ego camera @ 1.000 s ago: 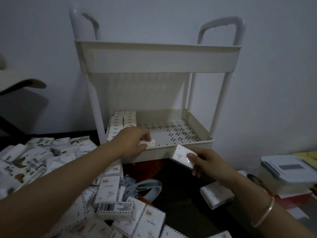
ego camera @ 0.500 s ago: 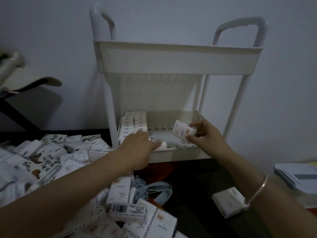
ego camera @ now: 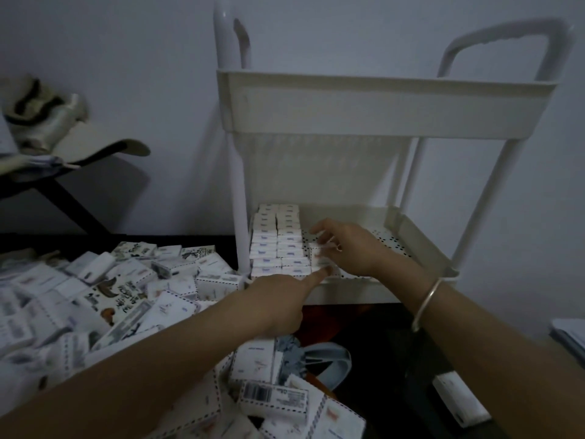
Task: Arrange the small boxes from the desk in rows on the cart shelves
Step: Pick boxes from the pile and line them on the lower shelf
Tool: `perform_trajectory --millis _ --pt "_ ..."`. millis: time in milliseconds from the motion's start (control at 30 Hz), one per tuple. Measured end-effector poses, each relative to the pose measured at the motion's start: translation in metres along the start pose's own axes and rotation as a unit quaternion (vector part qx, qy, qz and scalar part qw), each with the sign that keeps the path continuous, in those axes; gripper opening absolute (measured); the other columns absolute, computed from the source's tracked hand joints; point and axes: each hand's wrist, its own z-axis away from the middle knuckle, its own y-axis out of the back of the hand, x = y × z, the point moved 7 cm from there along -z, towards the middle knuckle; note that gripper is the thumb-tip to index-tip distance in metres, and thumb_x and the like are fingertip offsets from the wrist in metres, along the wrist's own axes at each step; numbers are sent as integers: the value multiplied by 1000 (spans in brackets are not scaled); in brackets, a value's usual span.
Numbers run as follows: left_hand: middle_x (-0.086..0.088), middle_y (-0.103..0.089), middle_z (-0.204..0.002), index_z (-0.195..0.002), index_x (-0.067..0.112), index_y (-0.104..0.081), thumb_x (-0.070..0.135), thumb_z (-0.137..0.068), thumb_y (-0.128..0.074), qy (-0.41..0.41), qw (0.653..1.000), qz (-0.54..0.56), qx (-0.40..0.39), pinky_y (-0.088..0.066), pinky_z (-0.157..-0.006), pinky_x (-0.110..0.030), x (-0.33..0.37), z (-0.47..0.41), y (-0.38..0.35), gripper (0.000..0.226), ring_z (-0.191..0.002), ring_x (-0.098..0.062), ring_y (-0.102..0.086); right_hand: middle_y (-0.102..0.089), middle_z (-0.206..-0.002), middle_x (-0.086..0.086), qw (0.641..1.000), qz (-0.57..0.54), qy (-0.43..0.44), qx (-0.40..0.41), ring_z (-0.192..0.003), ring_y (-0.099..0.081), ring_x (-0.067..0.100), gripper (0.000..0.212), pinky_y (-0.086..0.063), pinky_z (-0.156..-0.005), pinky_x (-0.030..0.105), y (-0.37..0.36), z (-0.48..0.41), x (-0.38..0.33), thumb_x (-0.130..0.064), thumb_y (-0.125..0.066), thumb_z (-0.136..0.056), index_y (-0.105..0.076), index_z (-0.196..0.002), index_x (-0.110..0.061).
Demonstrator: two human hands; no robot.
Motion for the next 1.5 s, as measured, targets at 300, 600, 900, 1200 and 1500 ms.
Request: perform_trajectory --millis 300,600,900,1200,1500 --pt "-9 -58 -93 -152 40 2 17 -95 -47 -22 996 81 13 -51 -77 -38 3 3 6 79 -83 -24 -55 -61 -129 -1 997 -54 -43 -26 -120 -55 19 46 -42 -95 29 -9 16 9 -12 -42 -100 -36 -144 -19" --pt "13 -63 -94 -105 30 -64 49 -92 -55 -46 992 116 28 -51 -76 -25 14 69 45 25 -81 -3 -58 -48 -141 1 998 -33 -1 57 -126 -47 16 45 -42 -105 36 9 72 -5 -11 -48 -98 -43 -141 -19" --pt "21 -62 -108 -113 36 -65 46 -79 -73 -66 997 -20 -24 -47 -91 -27 21 117 11 36 -101 -1 -52 -64 -112 -9 992 -10 3 -122 -103 -59 8 21 -49 -94 29 -21 149 -43 -15 -50 -98 -66 -109 -23" --pt "14 -69 -95 -102 33 -64 23 -87 -68 -16 965 246 93 -45 -67 -9 13 116 27 18 -84 1 -63 -49 -90 -19 975 23 -38 -218 -78 -48 -1 21 -38 -63 16 -53 195 -59 -58 -58 -87 -52 -79 -39" --pt "6 -76 -95 -111 21 -63 9 -93 -59 24 900 434 34 -58 -86 -34 16 110 17 21 -92 -14 -71 -60 -105 -16 966 -176 -112 -153 -95 -58 0 31 -47 -79 15 -54 199 -33 -44 -73 -80 -58 -105 -33"
